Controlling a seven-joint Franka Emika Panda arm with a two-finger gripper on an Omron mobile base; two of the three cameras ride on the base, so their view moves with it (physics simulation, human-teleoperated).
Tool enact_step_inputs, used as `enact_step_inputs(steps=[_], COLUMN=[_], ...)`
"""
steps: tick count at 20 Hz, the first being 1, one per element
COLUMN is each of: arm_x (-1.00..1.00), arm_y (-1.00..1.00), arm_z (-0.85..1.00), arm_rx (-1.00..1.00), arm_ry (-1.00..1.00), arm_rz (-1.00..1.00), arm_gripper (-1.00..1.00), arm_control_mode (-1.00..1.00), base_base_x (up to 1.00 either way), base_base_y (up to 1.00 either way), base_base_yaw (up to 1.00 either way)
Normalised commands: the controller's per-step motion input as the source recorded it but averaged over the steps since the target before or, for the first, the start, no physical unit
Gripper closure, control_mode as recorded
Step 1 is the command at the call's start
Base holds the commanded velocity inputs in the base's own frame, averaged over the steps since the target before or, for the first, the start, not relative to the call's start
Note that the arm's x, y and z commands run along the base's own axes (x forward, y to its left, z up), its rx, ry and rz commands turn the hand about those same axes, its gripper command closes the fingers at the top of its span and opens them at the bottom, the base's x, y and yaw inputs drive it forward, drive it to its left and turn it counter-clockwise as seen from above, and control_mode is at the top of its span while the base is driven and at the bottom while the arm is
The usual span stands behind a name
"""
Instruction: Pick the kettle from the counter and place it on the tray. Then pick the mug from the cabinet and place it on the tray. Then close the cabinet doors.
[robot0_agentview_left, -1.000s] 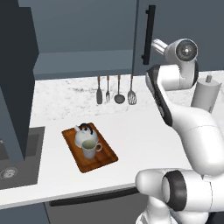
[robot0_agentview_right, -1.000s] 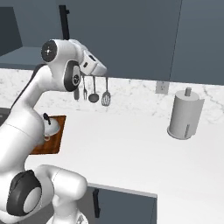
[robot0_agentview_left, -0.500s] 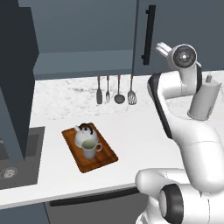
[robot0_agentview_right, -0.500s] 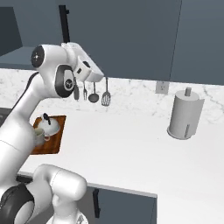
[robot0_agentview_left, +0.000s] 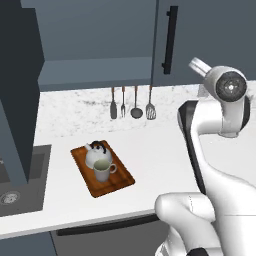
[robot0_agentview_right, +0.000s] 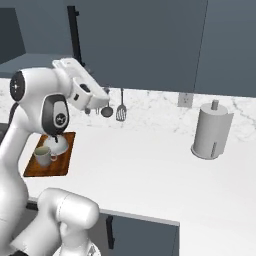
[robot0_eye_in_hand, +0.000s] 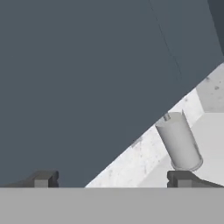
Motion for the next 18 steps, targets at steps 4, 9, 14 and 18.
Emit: enact_step_inputs(steps=[4,9,14,18], arm_x=[-0.88,-0.78,-0.65,-0.6], arm_y=[0.09,0.02,0.03,0.02], arm_z=[0.0,0.0,0.0,0.0], arm_rx=[-0.3,-0.31,-0.37,-0.33], arm_ry=[-0.1,-0.13,-0.07,-0.02], arm_rz=[0.05,0.07,0.1,0.09], arm_gripper=[-1.0,-1.0,-1.0,-1.0], arm_control_mode=[-1.0,-1.0,-1.0,-1.0], base_base_x=[0.0,0.0,0.0,0.0], base_base_y=[0.0,0.0,0.0,0.0], base_base_yaw=[0.0,0.0,0.0,0.0])
